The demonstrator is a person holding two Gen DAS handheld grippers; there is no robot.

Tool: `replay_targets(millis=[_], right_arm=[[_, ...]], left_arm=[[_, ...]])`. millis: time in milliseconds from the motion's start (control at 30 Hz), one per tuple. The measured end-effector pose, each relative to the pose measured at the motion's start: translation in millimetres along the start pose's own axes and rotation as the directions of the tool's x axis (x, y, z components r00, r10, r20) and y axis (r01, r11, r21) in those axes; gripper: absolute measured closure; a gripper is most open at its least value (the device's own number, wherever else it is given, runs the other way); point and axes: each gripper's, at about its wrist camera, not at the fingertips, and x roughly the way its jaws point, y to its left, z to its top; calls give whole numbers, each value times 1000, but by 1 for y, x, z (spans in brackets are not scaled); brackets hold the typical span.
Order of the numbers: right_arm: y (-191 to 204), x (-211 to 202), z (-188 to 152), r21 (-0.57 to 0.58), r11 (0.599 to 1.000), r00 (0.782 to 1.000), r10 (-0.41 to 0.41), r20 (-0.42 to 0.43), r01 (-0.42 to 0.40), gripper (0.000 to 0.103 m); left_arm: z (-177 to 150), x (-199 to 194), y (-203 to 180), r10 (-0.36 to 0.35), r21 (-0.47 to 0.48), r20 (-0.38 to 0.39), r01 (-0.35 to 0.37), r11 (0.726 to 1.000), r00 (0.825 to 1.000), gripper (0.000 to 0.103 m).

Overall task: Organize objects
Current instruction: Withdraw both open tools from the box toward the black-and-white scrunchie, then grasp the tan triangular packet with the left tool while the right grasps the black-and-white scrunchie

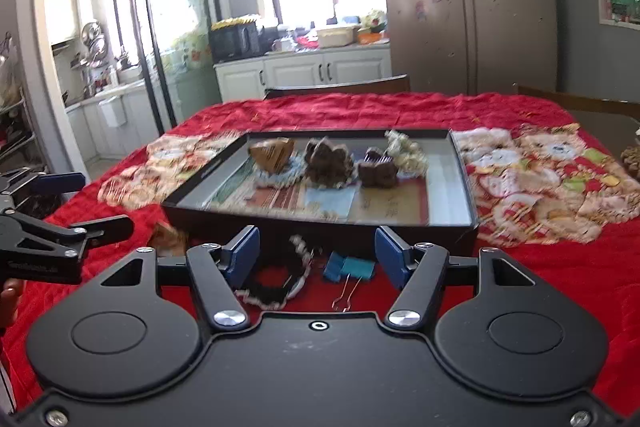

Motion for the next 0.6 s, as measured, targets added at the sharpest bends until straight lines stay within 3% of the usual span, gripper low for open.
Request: replay_targets(millis=[367, 600], right_arm=[[29, 26, -29, -93, 991, 994, 93, -63, -99, 53], [45, 38, -33, -154, 982, 993, 103, -66, -112, 61]], left_arm=[[-29, 34, 4, -12, -25, -85, 10, 1000, 996, 0], [-35, 54, 10, -30, -72, -130, 20, 997, 991, 10]])
